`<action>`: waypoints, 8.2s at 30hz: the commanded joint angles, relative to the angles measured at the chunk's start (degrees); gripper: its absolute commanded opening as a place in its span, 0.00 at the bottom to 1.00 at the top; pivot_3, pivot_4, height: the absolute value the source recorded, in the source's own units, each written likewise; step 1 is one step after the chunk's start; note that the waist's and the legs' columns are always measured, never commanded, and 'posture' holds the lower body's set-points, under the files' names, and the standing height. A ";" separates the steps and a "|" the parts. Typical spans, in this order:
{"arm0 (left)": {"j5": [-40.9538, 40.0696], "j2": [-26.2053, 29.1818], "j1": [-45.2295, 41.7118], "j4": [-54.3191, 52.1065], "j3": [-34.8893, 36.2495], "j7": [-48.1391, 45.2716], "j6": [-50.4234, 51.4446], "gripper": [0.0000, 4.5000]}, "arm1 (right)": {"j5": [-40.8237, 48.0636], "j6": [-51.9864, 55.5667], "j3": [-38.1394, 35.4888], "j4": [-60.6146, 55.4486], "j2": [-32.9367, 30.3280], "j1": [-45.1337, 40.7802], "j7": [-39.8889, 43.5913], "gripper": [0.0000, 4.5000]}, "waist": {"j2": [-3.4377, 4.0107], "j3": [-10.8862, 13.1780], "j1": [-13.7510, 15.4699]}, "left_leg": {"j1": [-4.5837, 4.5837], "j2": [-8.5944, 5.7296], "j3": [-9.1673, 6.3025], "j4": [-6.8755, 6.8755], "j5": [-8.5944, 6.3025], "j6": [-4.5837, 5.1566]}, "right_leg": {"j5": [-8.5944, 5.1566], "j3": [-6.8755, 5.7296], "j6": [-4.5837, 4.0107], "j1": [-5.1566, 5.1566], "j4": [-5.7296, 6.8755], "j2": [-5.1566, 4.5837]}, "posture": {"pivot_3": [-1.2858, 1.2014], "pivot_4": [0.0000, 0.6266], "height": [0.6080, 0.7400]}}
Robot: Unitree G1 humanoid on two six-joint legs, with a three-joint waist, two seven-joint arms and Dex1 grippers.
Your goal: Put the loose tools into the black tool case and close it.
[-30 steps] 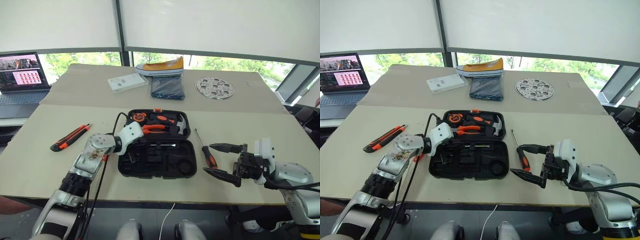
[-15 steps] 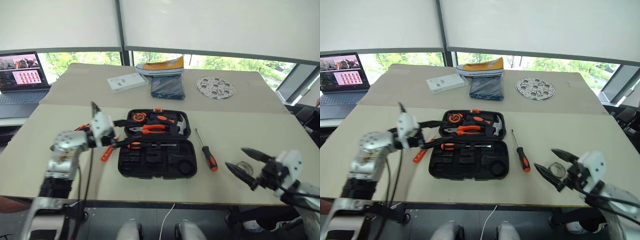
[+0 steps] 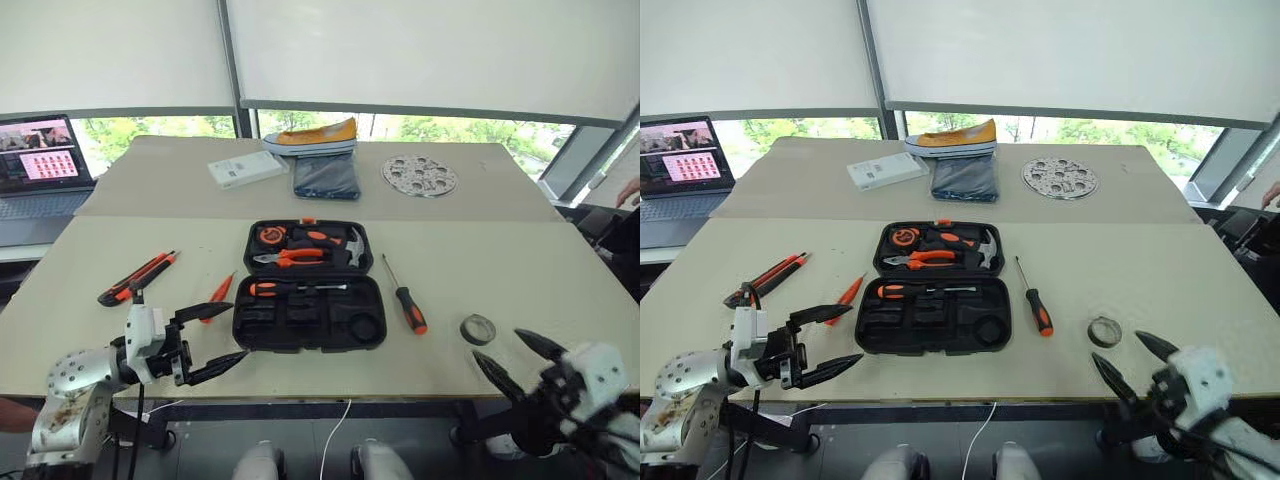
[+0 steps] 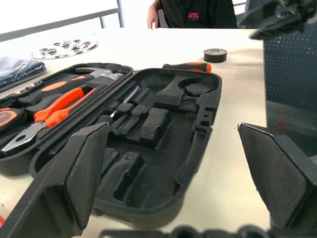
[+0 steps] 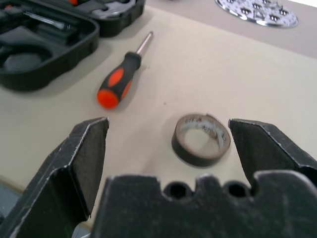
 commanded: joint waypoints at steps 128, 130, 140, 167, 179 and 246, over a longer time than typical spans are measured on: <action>2.02 -3.89 6.35 -8.12 4.30 19.97 1.07 1.00 | -27.45 -18.28 46.19 56.30 12.02 -63.79 26.48 0.01 | -0.05 -0.02 -0.95 | 0.16 0.02 0.26 -0.10 -0.02 0.53 | 0.09 -0.35 -0.63 0.10 0.10 0.17 | 0.52 0.24 1.00; -0.49 -4.50 7.20 -8.07 7.02 20.71 1.36 1.00 | -20.27 -16.83 41.87 51.42 10.89 -62.12 30.76 0.07 | -0.05 -0.02 -0.89 | 0.15 0.05 0.25 -0.11 0.03 0.46 | 0.12 -0.35 -0.67 0.07 0.12 0.20 | 0.52 0.24 1.00; -1.46 -2.47 17.68 1.38 23.70 21.16 -0.68 1.00 | -1.86 -22.13 25.27 32.43 4.74 -46.33 35.67 0.82 | -0.04 0.03 -0.50 | -0.14 -0.01 0.20 -0.60 0.02 0.44 | 0.15 -0.38 -0.37 -0.16 -0.23 0.10 | 0.52 0.24 1.00; -4.47 6.67 1.07 -15.91 8.17 46.35 49.01 1.00 | 6.77 -13.20 19.72 17.98 -3.21 -43.22 32.32 1.00 | -0.24 0.17 -0.20 | 0.04 -0.06 0.08 -0.80 0.13 0.20 | 0.05 -0.37 -0.42 -0.12 -0.07 0.11 | 0.52 0.24 1.00; 3.68 3.05 -9.50 -10.32 -4.71 49.45 51.75 0.88 | 6.70 -10.40 20.39 15.78 -2.89 -43.84 30.84 1.00 | -0.29 0.20 0.00 | -0.02 -0.16 0.12 -0.88 0.10 0.16 | 0.05 -0.40 -0.39 -0.10 -0.12 0.13 | 0.52 0.24 1.00; 31.72 11.40 -36.28 8.74 -34.11 -0.63 14.57 0.11 | 9.34 0.46 14.78 4.87 -12.43 -29.03 27.70 1.00 | -0.38 0.25 0.97 | -0.12 -0.20 0.09 -0.38 0.11 0.19 | -0.05 -0.36 -0.17 0.03 0.05 0.25 | 0.52 0.24 1.00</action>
